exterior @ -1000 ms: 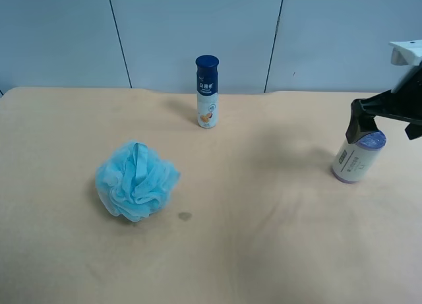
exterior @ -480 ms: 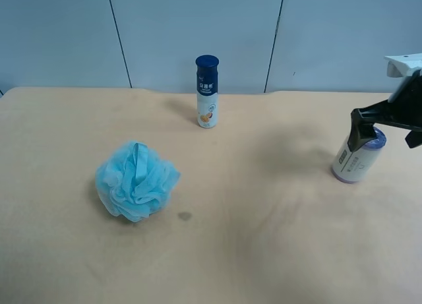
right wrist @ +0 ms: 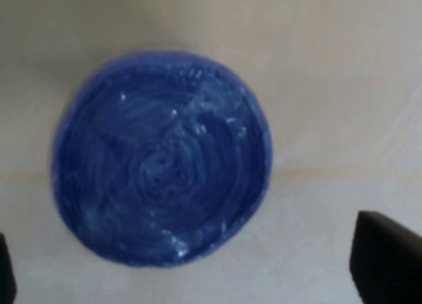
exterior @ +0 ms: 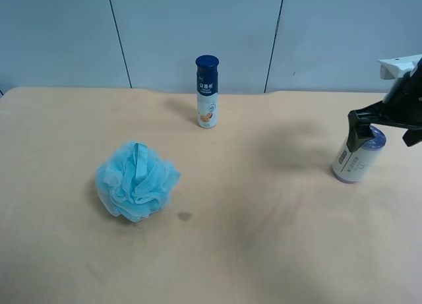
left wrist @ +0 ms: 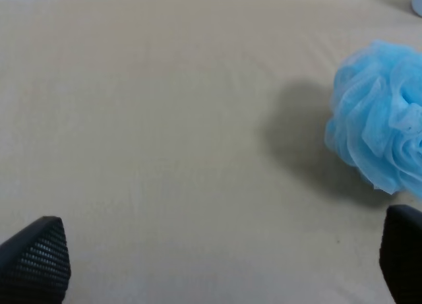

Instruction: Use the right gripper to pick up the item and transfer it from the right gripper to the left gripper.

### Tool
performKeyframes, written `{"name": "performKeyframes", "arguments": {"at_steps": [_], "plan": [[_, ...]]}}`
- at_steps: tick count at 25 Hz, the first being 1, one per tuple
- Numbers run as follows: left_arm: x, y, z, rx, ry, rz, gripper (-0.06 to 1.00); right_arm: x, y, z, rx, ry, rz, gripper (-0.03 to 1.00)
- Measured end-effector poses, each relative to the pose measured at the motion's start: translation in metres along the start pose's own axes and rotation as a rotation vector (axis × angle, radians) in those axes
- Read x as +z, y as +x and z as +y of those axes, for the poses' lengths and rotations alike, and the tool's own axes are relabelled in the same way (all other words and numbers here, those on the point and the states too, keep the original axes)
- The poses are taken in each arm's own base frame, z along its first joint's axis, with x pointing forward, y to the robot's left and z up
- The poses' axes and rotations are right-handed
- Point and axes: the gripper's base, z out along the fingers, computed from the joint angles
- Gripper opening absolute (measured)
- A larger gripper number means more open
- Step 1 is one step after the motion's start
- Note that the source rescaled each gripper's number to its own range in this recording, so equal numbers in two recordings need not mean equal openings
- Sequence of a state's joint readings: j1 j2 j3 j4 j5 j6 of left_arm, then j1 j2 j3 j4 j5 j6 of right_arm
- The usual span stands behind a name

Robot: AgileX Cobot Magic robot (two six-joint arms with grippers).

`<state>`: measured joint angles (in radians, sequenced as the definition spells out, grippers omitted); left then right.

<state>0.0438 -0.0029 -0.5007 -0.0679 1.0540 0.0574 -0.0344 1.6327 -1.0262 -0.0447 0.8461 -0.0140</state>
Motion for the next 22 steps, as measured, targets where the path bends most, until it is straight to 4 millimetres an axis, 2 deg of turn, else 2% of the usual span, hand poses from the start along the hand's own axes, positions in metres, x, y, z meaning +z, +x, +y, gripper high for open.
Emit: {"name": "performKeyframes", "arguments": {"at_steps": [9,19,20,22], "plan": [[0.0,0.0,0.0,0.0,0.0,0.0,0.85,0.028,-0.008,0.0,-0.009,0.002,0.01,1.0],[0.0,0.0,0.0,0.0,0.0,0.0,0.85,0.039,-0.012,0.001,-0.01,0.001,0.016,1.0],[0.0,0.0,0.0,0.0,0.0,0.0,0.85,0.039,-0.012,0.001,-0.005,-0.003,0.009,0.97],[0.0,0.0,0.0,0.0,0.0,0.0,0.85,0.039,-0.014,0.002,0.002,-0.009,-0.007,0.84]]}}
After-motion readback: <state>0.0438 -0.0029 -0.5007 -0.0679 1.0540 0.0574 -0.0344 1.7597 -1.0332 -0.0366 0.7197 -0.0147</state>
